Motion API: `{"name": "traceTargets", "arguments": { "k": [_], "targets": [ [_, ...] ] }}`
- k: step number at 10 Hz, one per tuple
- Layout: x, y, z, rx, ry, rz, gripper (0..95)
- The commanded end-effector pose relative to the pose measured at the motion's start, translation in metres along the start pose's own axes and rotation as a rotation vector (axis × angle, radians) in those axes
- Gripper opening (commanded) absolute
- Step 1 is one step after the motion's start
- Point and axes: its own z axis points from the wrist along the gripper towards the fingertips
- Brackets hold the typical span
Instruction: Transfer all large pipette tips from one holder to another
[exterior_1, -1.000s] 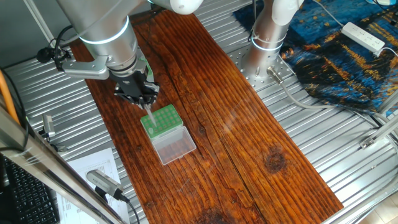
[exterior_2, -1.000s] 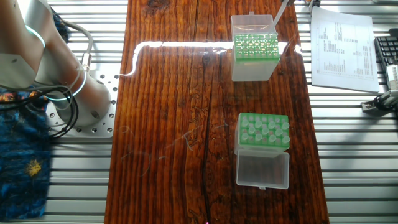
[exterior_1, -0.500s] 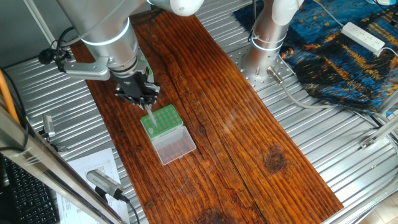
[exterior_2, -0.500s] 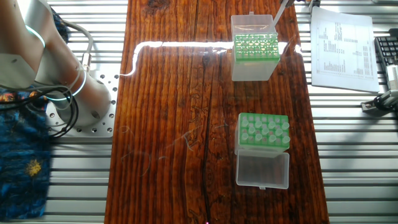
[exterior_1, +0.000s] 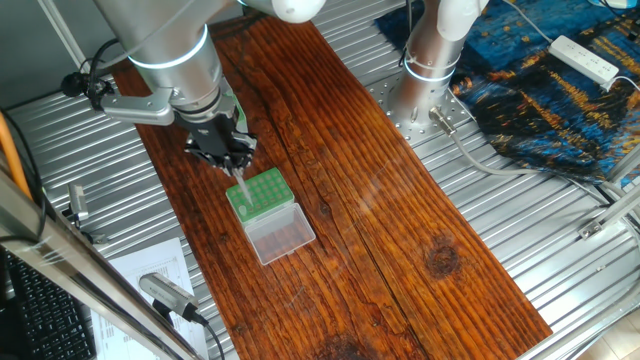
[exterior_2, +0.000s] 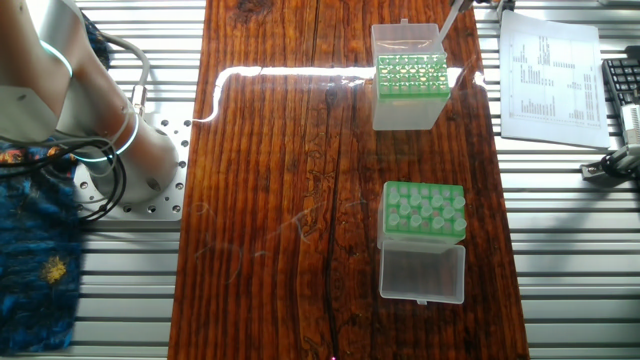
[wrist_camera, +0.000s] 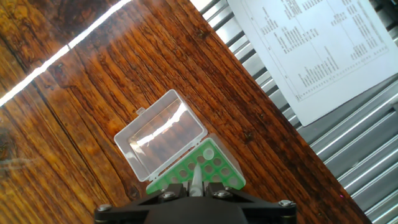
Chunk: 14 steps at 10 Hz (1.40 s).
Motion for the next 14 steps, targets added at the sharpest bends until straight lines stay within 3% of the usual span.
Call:
{"name": "traceTargets", "arguments": {
  "k": [1, 7, 14],
  "targets": [
    [-0.0004, -0.0001, -0.0001, -0.001, -0.018, 0.053, 0.0],
    [0.0003, -0.0004, 0.0003, 0.011, 0.002, 0.109, 0.0],
    [0.0007, 0.0001, 0.0, -0.011, 0.007, 0.11, 0.0]
  ]
}}
